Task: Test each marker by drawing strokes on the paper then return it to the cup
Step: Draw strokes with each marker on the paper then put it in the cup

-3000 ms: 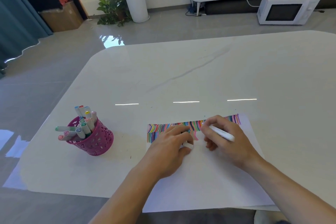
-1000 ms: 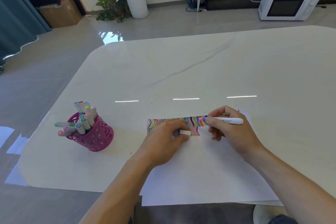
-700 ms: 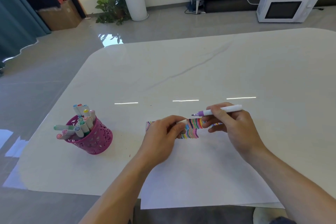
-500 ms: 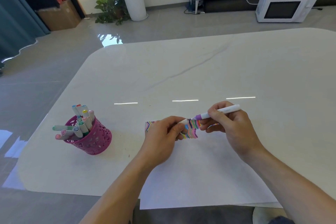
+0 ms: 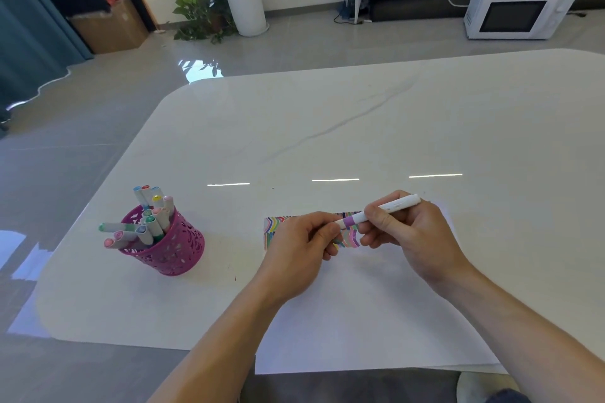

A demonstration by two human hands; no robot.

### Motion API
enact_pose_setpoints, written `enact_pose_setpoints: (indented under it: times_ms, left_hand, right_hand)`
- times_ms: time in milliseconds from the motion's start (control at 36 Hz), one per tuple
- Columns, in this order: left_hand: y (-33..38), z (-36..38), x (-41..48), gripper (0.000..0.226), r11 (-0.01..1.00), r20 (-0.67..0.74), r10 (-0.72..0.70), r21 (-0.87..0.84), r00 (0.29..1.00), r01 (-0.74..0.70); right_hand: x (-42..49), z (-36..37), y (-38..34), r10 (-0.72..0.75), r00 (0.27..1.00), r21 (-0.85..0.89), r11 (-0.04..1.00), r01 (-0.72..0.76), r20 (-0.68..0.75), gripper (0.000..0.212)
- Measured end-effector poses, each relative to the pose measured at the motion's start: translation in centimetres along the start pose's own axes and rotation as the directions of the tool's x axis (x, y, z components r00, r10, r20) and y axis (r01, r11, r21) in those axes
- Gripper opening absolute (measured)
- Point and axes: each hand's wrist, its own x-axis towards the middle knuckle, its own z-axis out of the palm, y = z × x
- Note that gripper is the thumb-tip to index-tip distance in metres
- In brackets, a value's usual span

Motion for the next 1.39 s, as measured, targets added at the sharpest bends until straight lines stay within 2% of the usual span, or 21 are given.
enact_pose_setpoints:
  times_ms: [278, 444, 694, 889, 1028, 1222, 1333, 1389]
  left_hand:
    - [0.3, 0.5, -0.2, 0.022, 0.999, -0.062, 0.007, -0.036, 0.998, -0.010]
    - [0.2, 0.8, -0.4, 0.022, 1.000, -0.070, 0.024, 0.002, 0.997, -0.024]
    - [0.0, 1.1, -0.4, 0.024, 0.997, -0.085, 0.026, 0.068, 0.996, -0.021]
    - [0.8, 0.2, -0.3, 0.017, 0.997, -0.040, -0.011, -0.078, 0.999, 0.008]
    - [1.2, -1.0, 0.0, 0.010, 0.977, -0.082, 0.009, -0.210, 0.997, -0.026]
    - [1.4, -2.9, 0.2, 0.007, 0.902, -0.170, -0.035, -0.430, 0.985, -0.042]
    - [1.4, -3.8, 0.3, 0.005, 0.887, -0.287, -0.068, -0.455, 0.956, -0.073]
    - [1.1, -4.2, 0.3, 0.007, 0.916, -0.353, -0.049, -0.390, 0.934, -0.099]
  right_hand:
    - [0.0, -0.1, -0.2, 0.018, 1.000, 0.076, 0.997, -0.018, 0.005, 0.018]
    - [-0.2, -0.3, -0.2, 0.046, 0.999, 0.112, 0.993, -0.047, 0.017, 0.038]
    - [-0.3, -0.1, 0.2, 0.058, 0.998, 0.136, 0.989, -0.060, 0.017, 0.034]
    - [-0.1, -0.4, -0.8, 0.063, 0.997, 0.137, 0.988, -0.069, 0.051, 0.033]
    - [0.2, -0.5, -1.2, 0.088, 0.993, 0.137, 0.986, -0.099, 0.080, 0.035]
    - [0.4, -1.7, 0.0, 0.184, 0.983, -0.006, 0.983, -0.184, 0.016, 0.020]
    - [0.7, -1.8, 0.5, 0.208, 0.977, -0.057, 0.976, -0.210, -0.038, 0.015]
    - [0.9, -1.8, 0.8, 0.220, 0.973, -0.085, 0.971, -0.225, -0.064, 0.012]
